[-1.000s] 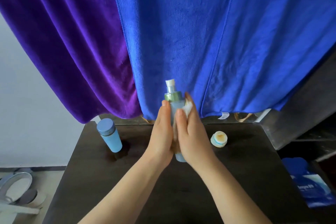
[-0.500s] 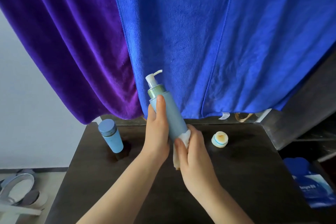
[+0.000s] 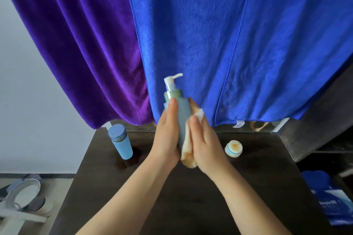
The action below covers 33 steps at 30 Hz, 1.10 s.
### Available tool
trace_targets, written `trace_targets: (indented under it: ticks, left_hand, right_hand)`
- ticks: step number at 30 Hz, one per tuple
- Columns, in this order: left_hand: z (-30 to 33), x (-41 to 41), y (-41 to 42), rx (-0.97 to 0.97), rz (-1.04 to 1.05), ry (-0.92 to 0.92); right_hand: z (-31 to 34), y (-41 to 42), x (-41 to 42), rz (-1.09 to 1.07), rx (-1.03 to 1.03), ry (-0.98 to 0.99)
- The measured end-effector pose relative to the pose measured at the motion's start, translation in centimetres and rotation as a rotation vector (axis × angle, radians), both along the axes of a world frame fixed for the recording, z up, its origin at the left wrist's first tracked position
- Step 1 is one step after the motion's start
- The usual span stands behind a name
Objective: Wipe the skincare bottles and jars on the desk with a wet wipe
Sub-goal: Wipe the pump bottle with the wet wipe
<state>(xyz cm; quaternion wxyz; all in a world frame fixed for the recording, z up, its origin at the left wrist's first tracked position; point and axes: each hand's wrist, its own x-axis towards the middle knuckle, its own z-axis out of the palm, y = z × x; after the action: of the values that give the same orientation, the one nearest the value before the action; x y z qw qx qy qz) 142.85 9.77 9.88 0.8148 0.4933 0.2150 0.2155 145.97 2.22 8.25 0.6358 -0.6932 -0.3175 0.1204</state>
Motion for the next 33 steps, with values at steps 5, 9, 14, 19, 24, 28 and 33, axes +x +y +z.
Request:
trace_targets:
  ticks: [5,9,14,19,24,28,33]
  left_hand:
    - [0.2,1.5,1.5,-0.217,0.216,0.055]
    - [0.0,1.9,-0.2,-0.47,0.133,0.072]
    - [0.1,2.3,-1.1,-0.588,0.133,0.033]
    - [0.3,2.4,0.2,-0.779,0.122,-0.025]
    - [0.7,2.3,1.3,-0.98,0.042,-0.089]
    - [0.8,2.7,0.4,-0.956,0.049,-0.114]
    - [0.0,2.5,-1.1,-0.781,0.068,-0.046]
  right_hand:
    - [-3.2,-1.1,-2.6,-0.158,0.004,-0.04]
    - [-3.2,0.5,-3.3,-0.427,0.302,0.222]
    - [-2.5,0.8,-1.9,-0.523,0.494,0.386]
    - [-2.2,-0.1,-0.6,-0.541,0.236,0.115]
    - [-1.7,-1.9,0.8,-0.523,0.227,0.328]
    - [0.1,-0.6,-1.0,-0.196,0.401,0.613]
    - [-1.7,0.9,-1.8,-0.373,0.533,0.667]
